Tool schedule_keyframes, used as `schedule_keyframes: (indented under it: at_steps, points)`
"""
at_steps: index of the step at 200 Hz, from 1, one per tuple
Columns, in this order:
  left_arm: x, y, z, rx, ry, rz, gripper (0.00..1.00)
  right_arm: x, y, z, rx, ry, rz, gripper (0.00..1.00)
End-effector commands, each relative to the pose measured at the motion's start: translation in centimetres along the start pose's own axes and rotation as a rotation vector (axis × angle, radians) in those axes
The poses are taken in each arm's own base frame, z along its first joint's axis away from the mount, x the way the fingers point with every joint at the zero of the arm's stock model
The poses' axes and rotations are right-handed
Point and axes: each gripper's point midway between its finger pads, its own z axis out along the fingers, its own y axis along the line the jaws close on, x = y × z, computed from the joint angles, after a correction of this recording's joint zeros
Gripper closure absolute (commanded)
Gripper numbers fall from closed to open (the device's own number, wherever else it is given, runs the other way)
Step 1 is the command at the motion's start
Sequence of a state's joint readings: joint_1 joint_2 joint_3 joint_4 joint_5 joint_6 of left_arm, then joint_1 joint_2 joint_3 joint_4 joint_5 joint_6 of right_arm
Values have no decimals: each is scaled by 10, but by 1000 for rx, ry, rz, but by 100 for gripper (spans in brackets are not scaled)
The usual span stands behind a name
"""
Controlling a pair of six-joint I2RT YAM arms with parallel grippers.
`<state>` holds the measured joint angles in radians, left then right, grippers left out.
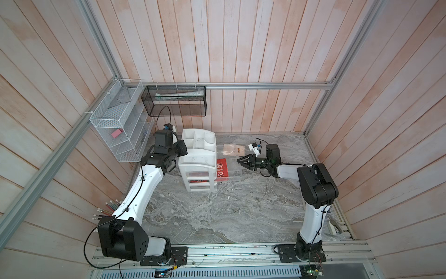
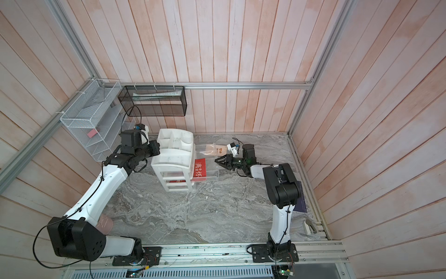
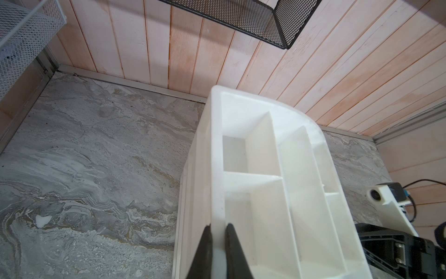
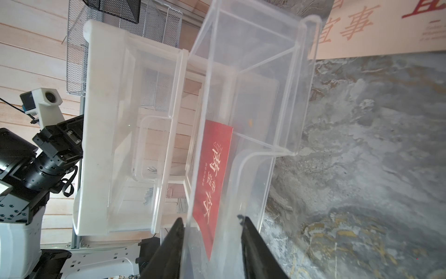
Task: Take the postcards out of the drawer
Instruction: Open the drawer at the center of the board.
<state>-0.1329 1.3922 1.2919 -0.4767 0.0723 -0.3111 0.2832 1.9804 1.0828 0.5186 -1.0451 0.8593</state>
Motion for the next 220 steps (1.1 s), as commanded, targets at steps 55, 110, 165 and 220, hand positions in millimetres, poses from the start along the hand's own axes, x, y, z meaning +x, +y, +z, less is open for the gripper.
schedule_keyframes:
  at_steps: [55, 110, 165, 220]
  points:
    - [20, 9, 3, -25, 64, 5, 100, -5, 4, -5, 10, -21, -49, 60]
    - [20, 8, 8, -19, 71, -4, 100, 1, 1, -6, 22, -15, -41, 61]
    - [20, 7, 8, -13, 70, -3, 100, 3, 0, -5, 15, -27, -28, 59]
    - [20, 6, 4, -4, 56, -16, 100, -5, 3, -5, 41, -43, -49, 53]
